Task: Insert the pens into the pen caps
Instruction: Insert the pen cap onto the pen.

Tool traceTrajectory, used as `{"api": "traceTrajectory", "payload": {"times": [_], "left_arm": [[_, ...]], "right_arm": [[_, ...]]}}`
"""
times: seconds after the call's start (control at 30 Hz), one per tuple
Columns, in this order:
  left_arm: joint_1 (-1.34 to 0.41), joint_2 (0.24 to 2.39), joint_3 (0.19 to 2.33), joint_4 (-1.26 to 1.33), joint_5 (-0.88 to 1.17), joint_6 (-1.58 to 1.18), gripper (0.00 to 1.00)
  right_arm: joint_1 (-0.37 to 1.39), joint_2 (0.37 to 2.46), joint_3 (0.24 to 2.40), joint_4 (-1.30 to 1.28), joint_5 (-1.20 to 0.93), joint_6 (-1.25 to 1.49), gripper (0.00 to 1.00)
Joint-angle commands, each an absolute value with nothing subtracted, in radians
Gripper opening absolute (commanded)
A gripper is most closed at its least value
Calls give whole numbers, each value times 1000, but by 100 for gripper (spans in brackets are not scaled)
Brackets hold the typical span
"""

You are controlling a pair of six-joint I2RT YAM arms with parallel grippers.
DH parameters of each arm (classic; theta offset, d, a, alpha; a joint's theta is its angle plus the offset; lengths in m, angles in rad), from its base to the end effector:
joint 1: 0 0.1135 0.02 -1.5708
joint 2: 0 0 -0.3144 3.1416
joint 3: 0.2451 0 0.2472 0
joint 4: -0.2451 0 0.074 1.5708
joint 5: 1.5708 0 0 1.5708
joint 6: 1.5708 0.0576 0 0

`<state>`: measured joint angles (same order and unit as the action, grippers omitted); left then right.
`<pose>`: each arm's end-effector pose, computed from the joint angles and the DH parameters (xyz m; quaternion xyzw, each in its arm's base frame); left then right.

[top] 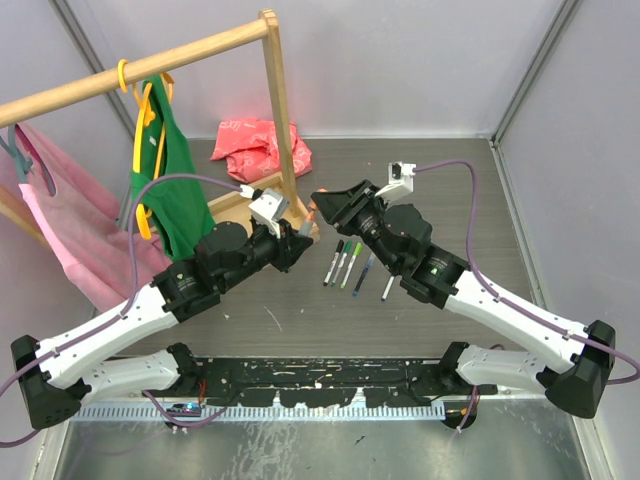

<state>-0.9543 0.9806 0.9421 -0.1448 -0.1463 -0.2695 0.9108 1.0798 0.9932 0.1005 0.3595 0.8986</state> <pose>0.1316 -0.1712 0.4015 0.2134 0.7380 -0.3203 0.5543 0.1655 0.1801 0.4316 0.1231 0.6916 0.4732 0.5316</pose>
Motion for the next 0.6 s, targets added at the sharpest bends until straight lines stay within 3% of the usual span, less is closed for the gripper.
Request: {"api": "traceTrajectory", "payload": {"times": [0.0, 0.57], "left_arm": [[-954, 955, 947, -57, -163, -264, 0], [-953, 944, 950, -57, -183, -266, 0]], "right_arm": [[917, 1079, 1013, 142, 340, 887, 0], [917, 1079, 1007, 135, 299, 871, 0]]}}
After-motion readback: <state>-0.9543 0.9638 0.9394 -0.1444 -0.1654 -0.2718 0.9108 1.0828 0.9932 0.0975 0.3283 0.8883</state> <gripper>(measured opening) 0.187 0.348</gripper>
